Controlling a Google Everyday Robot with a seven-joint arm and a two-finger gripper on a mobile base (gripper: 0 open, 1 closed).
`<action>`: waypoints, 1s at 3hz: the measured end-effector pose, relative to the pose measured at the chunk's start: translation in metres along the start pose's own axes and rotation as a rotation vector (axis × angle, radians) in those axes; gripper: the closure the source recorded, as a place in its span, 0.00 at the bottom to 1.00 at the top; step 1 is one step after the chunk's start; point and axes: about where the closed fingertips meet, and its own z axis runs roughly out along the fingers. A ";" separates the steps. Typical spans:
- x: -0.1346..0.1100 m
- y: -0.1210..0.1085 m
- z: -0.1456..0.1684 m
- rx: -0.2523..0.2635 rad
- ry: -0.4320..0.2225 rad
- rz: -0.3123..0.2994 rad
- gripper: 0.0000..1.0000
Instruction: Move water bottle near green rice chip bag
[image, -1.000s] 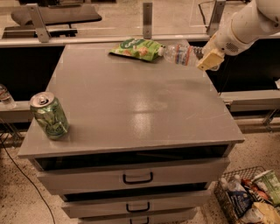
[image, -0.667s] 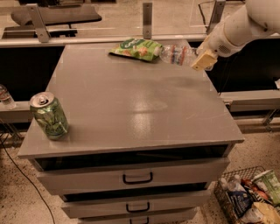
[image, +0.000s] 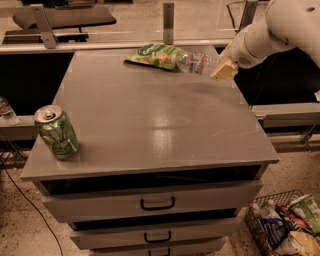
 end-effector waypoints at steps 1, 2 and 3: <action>-0.012 -0.003 0.019 0.003 -0.026 -0.046 1.00; -0.018 -0.008 0.040 -0.002 -0.026 -0.105 1.00; -0.019 -0.015 0.058 -0.005 -0.013 -0.149 0.85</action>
Offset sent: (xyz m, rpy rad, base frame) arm 0.0582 0.0332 -0.0201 -0.1028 -0.0635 0.1382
